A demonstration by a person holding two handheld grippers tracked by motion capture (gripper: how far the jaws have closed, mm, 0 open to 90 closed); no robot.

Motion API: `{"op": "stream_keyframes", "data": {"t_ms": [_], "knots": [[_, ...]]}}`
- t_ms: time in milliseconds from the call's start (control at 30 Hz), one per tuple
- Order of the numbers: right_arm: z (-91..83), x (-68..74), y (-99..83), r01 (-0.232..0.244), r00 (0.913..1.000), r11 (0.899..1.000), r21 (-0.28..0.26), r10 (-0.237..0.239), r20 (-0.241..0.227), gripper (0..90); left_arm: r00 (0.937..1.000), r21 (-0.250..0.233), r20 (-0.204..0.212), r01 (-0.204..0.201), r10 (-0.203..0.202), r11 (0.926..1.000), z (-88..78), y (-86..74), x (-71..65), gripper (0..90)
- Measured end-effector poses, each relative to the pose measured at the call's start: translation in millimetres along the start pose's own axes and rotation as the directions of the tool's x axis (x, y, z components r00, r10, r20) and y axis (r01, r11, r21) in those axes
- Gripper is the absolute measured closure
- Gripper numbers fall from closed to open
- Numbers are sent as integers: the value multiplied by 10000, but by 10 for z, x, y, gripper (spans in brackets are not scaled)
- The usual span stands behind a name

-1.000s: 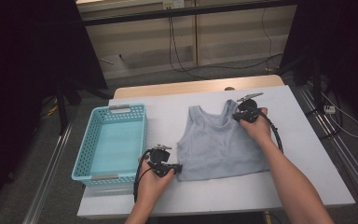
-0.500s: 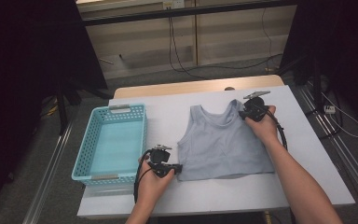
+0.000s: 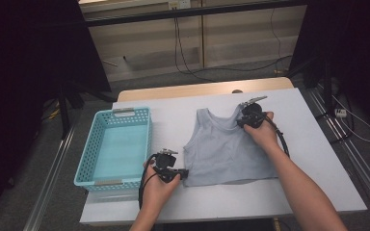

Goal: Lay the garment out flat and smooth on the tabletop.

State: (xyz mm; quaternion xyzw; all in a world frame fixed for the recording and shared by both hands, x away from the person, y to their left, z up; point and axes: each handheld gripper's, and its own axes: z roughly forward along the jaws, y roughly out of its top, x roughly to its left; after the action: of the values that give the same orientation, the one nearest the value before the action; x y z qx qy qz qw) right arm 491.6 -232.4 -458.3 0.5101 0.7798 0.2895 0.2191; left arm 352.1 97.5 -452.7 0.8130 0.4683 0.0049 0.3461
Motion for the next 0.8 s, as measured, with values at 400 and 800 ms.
{"op": "stream_keyframes", "data": {"t_ms": [400, 800], "knots": [[-146, -38, 75, -152, 9995, 9960, -880, 176, 268, 879, 10000, -22, -13, -33, 33, 10000, -5, 3, -5, 870], [152, 171, 127, 493, 9988, 9981, -375, -493, 29, 869, 9999, -193, 93, 92, -90, 9998, -68, 14, -14, 870]]}}
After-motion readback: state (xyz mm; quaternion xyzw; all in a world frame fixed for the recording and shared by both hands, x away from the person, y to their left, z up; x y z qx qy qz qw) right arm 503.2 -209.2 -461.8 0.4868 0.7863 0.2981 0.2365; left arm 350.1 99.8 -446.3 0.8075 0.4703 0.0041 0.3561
